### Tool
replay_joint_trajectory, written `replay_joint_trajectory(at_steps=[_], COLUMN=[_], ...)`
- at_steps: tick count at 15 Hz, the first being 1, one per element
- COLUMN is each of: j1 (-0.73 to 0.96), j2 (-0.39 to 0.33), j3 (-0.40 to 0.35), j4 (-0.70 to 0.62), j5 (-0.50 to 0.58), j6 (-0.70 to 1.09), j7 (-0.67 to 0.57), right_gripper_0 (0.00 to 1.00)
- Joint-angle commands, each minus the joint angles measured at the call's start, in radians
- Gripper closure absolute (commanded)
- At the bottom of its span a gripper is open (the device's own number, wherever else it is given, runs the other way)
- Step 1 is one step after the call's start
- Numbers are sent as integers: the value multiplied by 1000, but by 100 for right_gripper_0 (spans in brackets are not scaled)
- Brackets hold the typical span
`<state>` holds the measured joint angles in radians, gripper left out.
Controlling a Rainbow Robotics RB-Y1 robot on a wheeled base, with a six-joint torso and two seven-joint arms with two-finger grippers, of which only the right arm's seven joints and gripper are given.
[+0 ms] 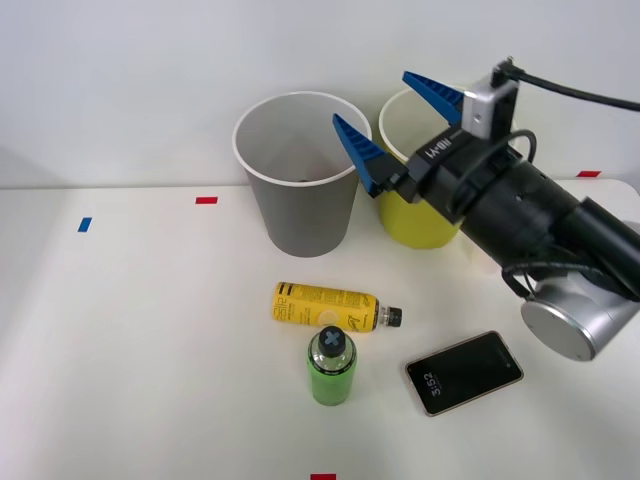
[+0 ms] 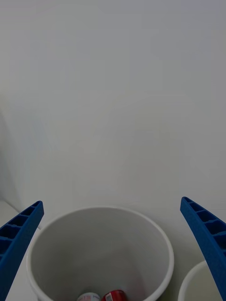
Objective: Put cans in the gray bin, plastic bottles in the light green bin
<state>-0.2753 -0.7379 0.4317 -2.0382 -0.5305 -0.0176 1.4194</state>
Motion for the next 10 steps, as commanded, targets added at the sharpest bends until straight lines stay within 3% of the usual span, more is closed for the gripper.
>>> replay_joint_trajectory(at_steps=[1, 5, 10], j1=[215, 496, 763], j2=[-60, -72, 57], j3=[-45, -143, -195], j4=[-88, -177, -175], j5=[-3, 3, 9], j6=[-134, -255, -381], j7=[6, 12, 27], right_gripper_0=[0, 0, 0])
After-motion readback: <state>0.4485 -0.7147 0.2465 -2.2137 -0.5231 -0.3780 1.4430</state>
